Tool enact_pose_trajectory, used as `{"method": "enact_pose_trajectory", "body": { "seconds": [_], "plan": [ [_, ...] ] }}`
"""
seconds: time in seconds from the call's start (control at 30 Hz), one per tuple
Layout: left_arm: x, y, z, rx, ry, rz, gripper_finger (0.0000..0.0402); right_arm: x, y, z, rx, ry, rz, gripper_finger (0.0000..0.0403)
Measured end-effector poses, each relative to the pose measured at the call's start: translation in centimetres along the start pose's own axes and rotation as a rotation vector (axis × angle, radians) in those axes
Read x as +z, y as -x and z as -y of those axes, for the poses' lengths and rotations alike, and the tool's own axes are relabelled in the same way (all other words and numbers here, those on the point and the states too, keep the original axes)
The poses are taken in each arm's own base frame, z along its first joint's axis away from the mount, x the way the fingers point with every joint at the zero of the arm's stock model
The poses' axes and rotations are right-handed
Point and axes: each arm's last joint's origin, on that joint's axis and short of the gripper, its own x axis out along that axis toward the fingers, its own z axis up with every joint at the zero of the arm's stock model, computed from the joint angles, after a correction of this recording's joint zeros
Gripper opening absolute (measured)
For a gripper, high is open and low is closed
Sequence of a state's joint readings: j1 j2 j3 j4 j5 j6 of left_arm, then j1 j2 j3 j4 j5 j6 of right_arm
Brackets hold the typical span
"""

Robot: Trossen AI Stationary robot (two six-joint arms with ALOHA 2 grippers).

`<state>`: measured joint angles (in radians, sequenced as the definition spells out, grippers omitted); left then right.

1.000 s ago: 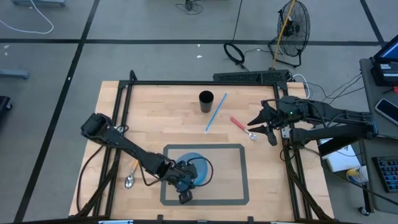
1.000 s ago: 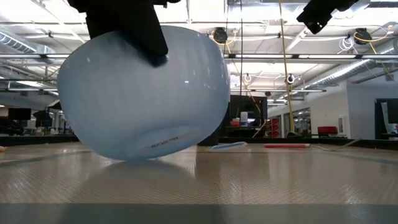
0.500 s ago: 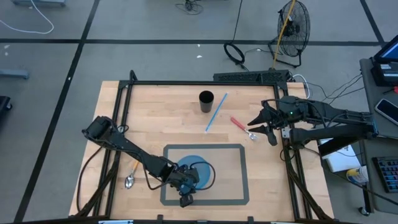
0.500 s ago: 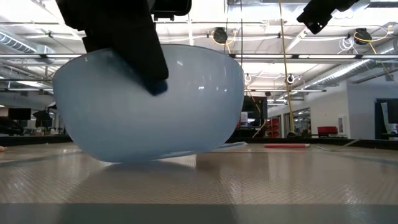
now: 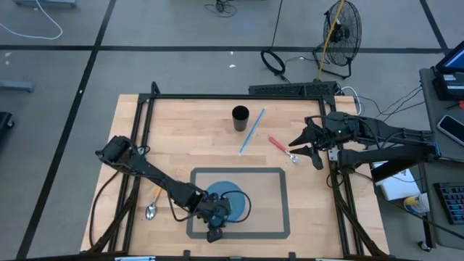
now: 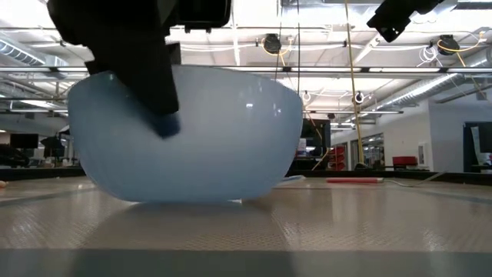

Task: Pick & Place Utensil
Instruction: Put the blue bowl on the transparent mat

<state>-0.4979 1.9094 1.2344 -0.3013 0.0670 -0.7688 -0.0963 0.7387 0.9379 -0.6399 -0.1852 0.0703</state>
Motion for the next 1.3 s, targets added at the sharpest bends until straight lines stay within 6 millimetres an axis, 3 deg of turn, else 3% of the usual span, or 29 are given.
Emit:
{"method": "enact_pose_trajectory", "body": {
  "seconds": [0.27, 0.97, 1.3],
  "plan": [
    [0.25, -0.05, -0.85, 0.047, 0.035, -0.003, 0.0120, 0.00, 0.00, 0.00, 0.001, -0.012, 0.000, 0.0112],
    [0.76, 0.04, -0.47, -0.005, 0.074, 0.032, 0.0125, 0.00, 0.00, -0.01, 0.002, -0.015, -0.001, 0.0112],
    [0.99, 0.12, -0.55, -0.013, 0.101, 0.039, 0.0178, 0.00, 0.00, -0.01, 0.003, -0.015, -0.001, 0.0112]
  ]
}}
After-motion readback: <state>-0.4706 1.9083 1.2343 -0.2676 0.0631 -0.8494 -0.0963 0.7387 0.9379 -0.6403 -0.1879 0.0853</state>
